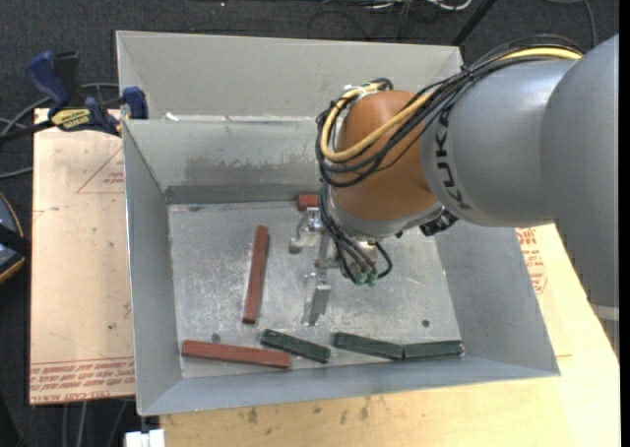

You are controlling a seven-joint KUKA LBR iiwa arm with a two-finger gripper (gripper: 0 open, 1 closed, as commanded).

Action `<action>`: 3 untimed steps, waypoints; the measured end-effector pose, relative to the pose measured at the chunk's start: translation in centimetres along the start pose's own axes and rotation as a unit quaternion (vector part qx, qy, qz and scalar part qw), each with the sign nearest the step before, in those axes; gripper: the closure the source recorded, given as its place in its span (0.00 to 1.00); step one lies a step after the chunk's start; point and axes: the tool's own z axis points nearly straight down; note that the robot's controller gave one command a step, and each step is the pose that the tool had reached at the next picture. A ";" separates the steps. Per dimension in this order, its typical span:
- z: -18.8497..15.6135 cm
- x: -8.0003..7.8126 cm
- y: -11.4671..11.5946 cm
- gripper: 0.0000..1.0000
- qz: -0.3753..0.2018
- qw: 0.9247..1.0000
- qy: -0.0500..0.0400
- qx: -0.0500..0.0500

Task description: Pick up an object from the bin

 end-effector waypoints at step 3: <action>6.2 4.2 -0.2 1.00 0.053 0.999 -0.006 -0.002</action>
Offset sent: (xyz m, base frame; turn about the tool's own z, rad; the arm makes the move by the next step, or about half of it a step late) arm -0.0465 -0.0019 -0.0660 0.1039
